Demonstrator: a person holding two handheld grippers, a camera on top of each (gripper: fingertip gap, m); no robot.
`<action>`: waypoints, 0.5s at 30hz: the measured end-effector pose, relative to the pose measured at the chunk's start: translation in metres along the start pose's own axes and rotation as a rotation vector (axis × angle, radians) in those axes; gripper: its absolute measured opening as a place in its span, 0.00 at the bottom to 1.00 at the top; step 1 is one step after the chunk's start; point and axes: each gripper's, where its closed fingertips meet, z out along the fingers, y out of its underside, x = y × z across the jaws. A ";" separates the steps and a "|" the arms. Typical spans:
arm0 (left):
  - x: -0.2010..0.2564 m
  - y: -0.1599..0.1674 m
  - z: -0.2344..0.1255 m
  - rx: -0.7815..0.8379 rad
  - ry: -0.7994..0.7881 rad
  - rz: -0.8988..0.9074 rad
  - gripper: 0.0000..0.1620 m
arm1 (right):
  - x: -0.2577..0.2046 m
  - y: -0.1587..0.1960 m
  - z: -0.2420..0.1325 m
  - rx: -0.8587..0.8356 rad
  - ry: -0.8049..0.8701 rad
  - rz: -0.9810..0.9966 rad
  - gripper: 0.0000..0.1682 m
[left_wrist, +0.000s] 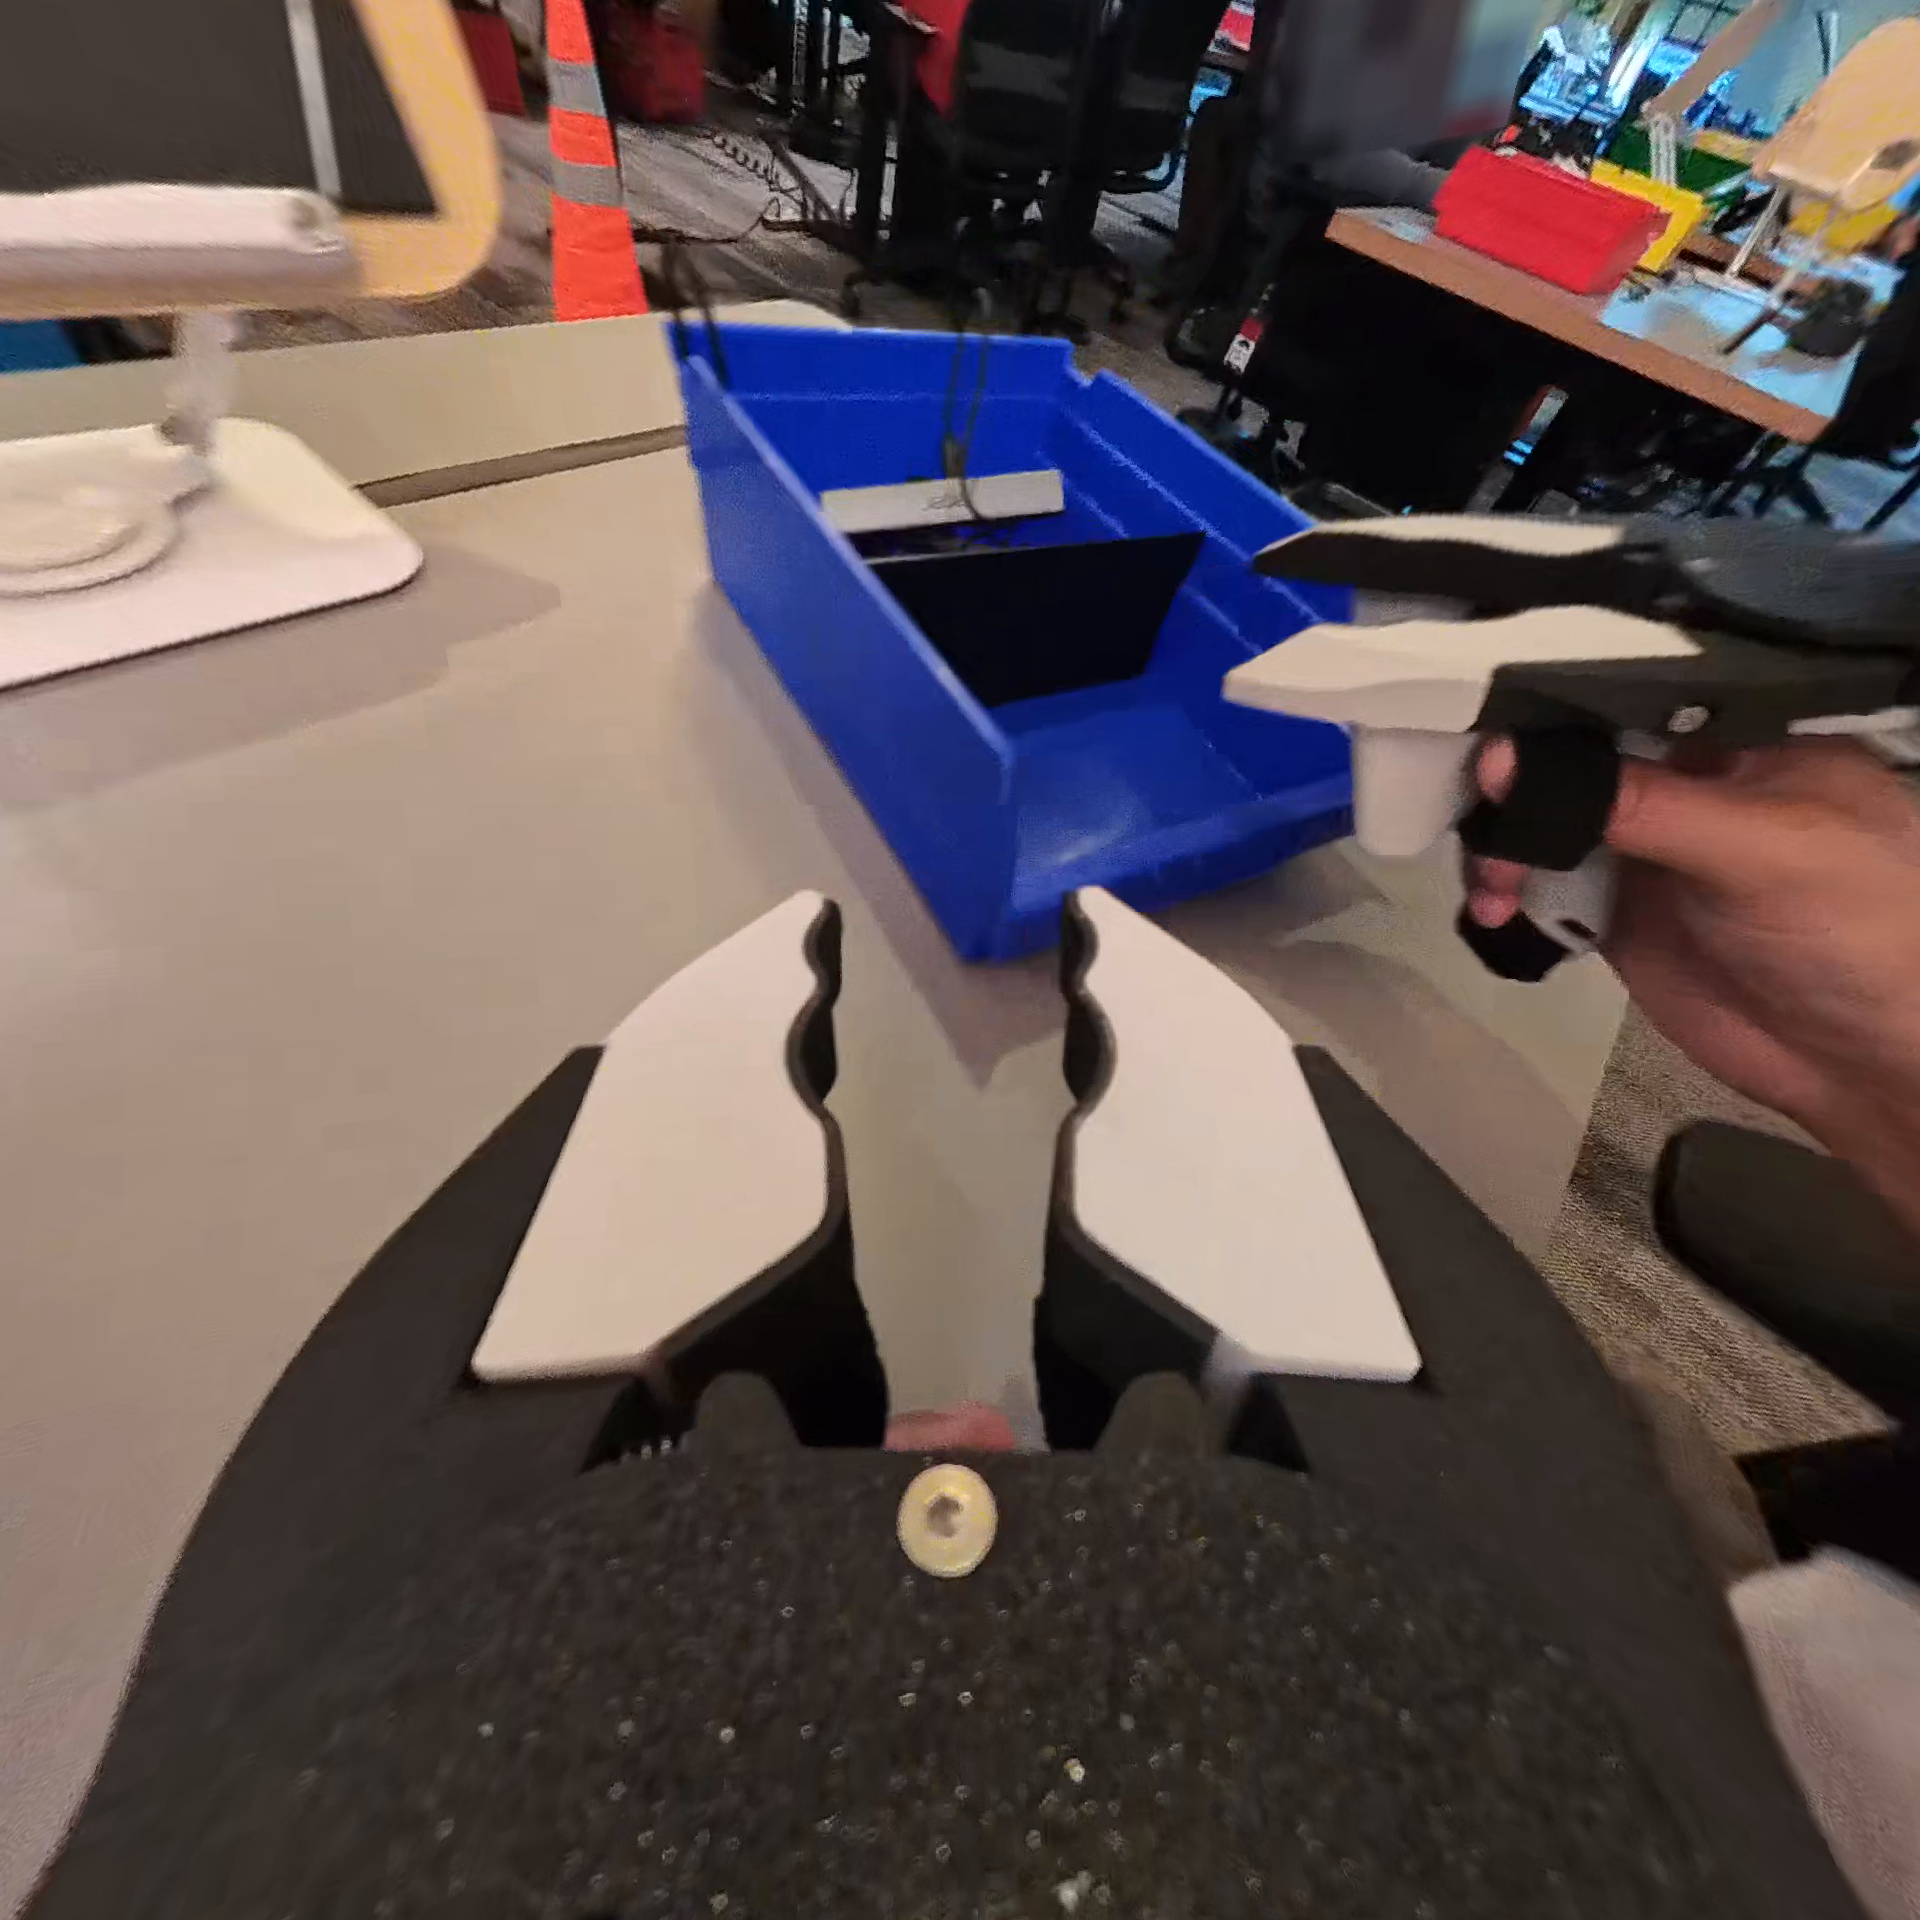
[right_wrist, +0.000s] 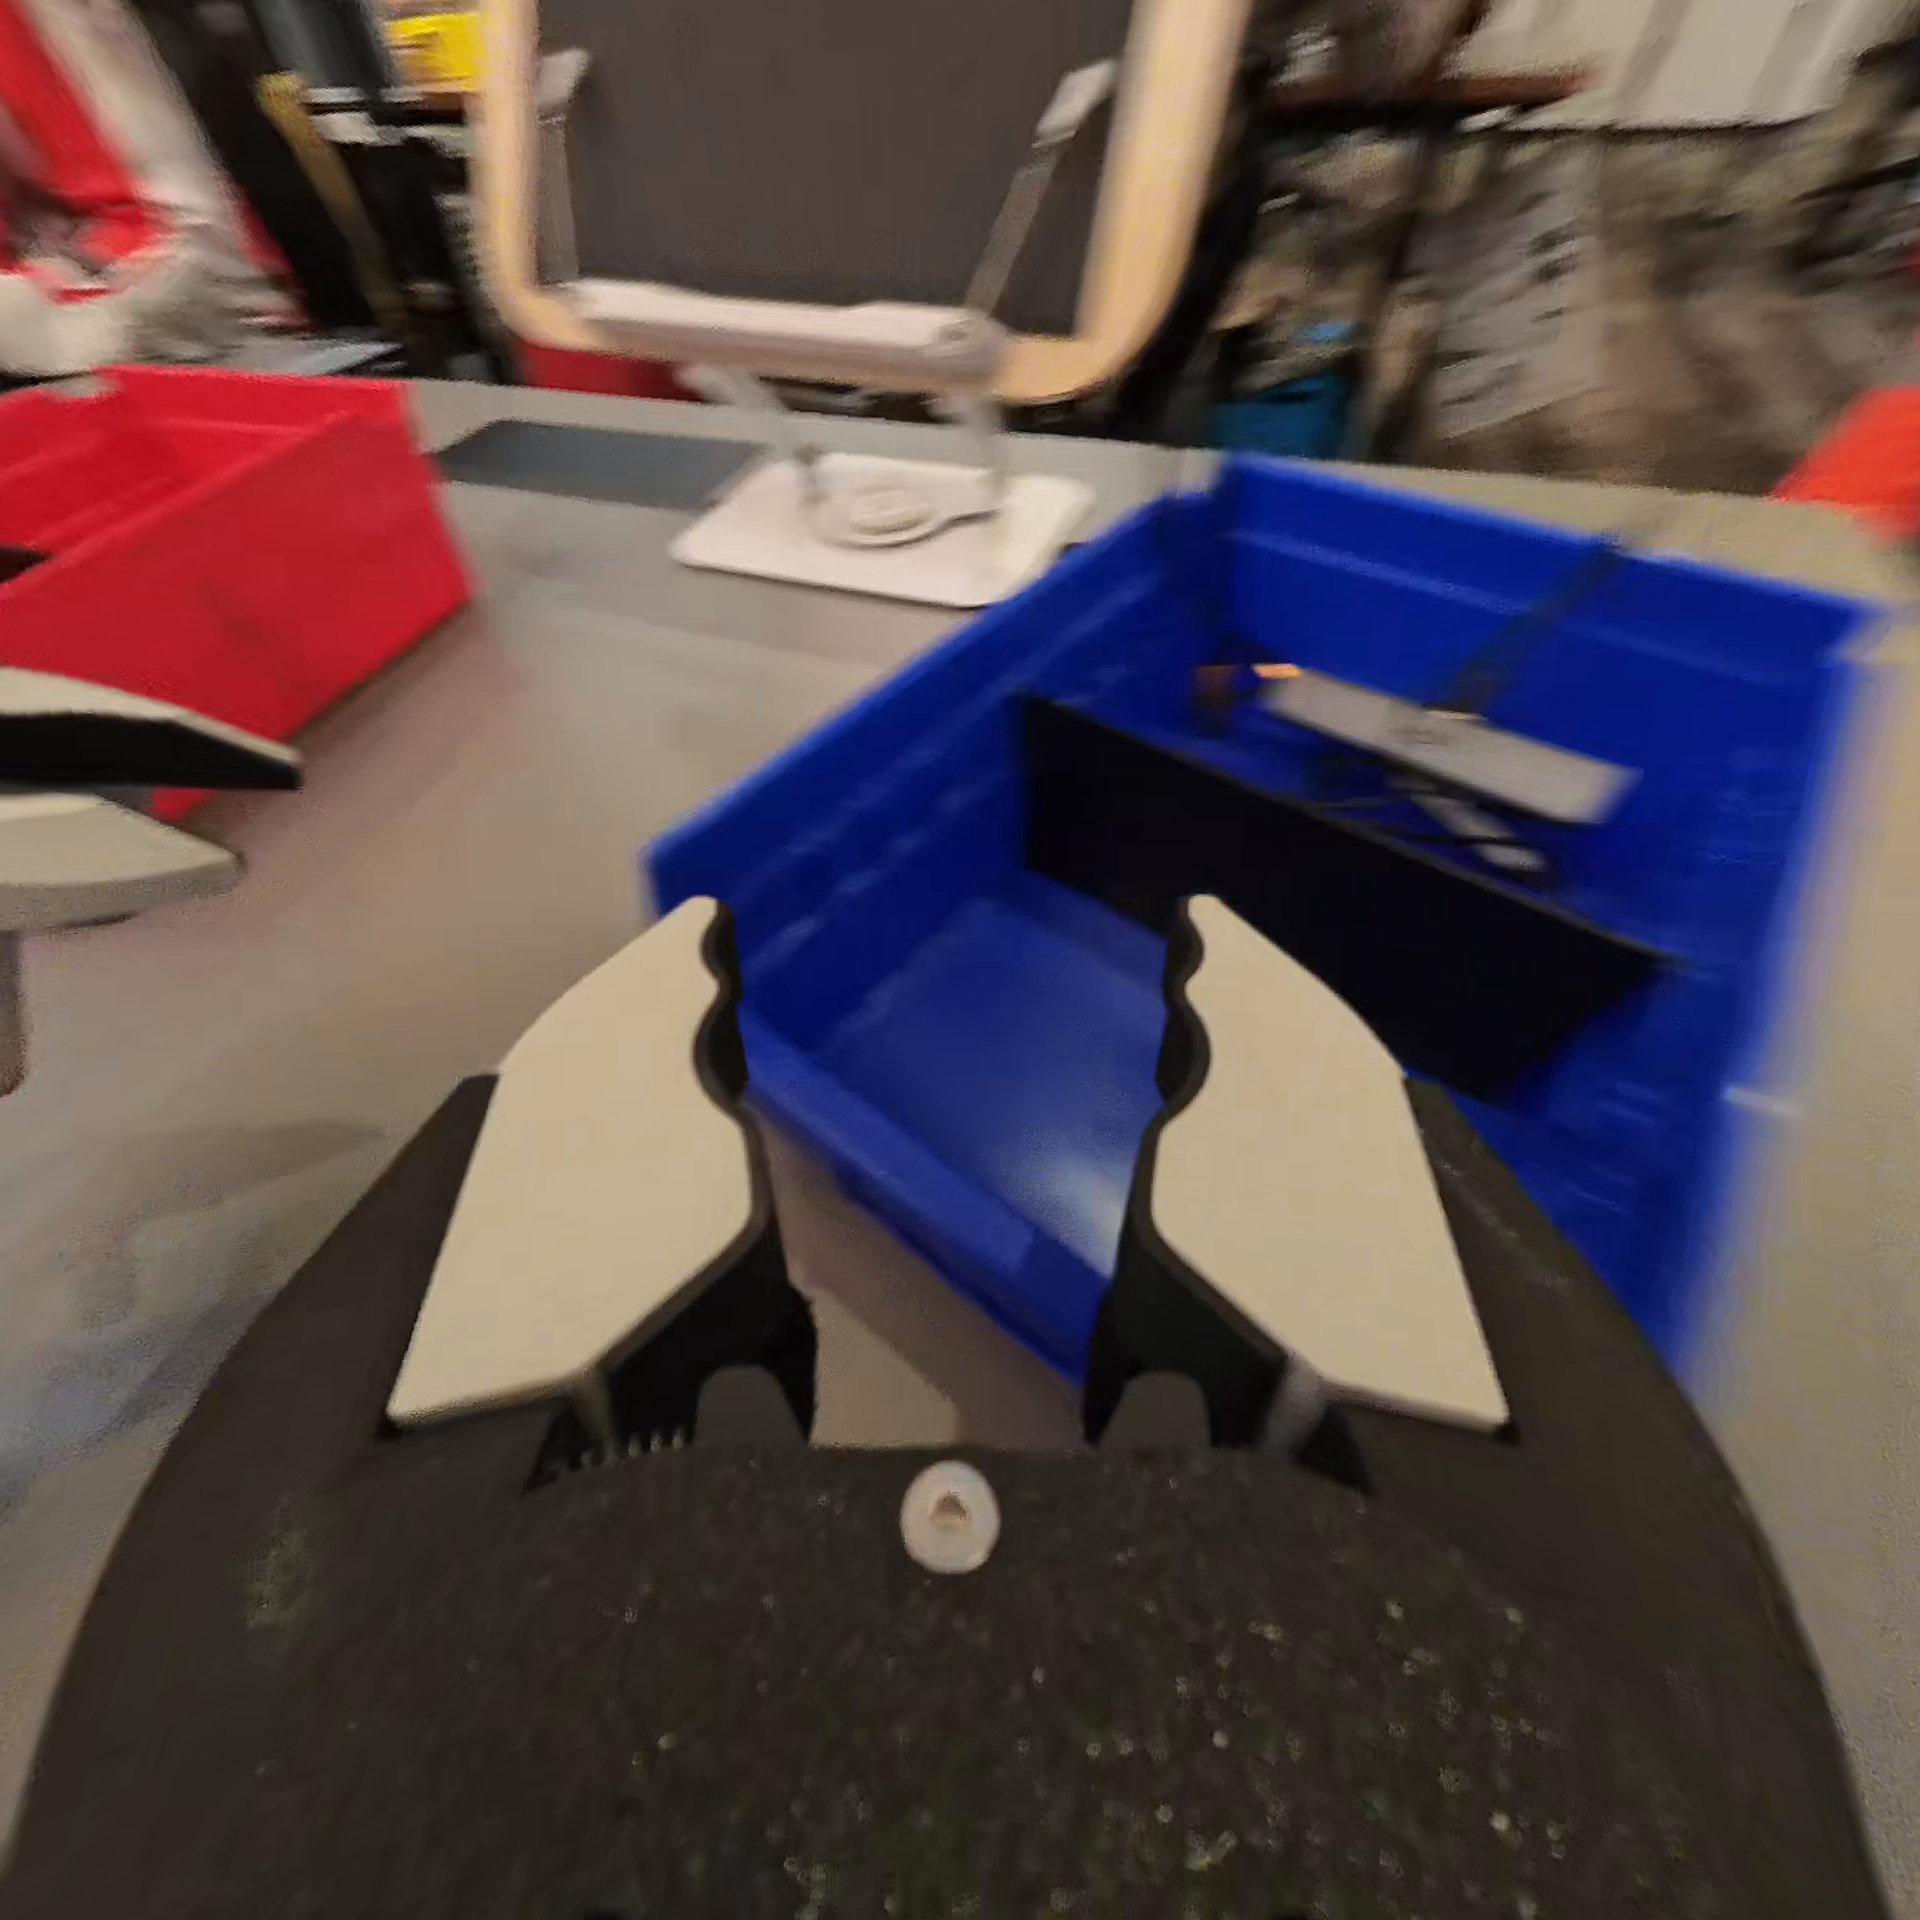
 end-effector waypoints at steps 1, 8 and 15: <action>0.008 -0.004 0.016 0.001 -0.006 0.009 0.27 | 0.026 -0.002 -0.014 0.015 0.089 0.002 0.45; -0.002 -0.001 0.086 -0.061 -0.226 -0.013 0.26 | 0.125 0.048 -0.054 -0.108 0.323 0.275 0.37; -0.003 0.011 0.106 -0.109 -0.191 -0.119 0.07 | 0.102 0.051 -0.041 -0.125 0.228 0.353 0.11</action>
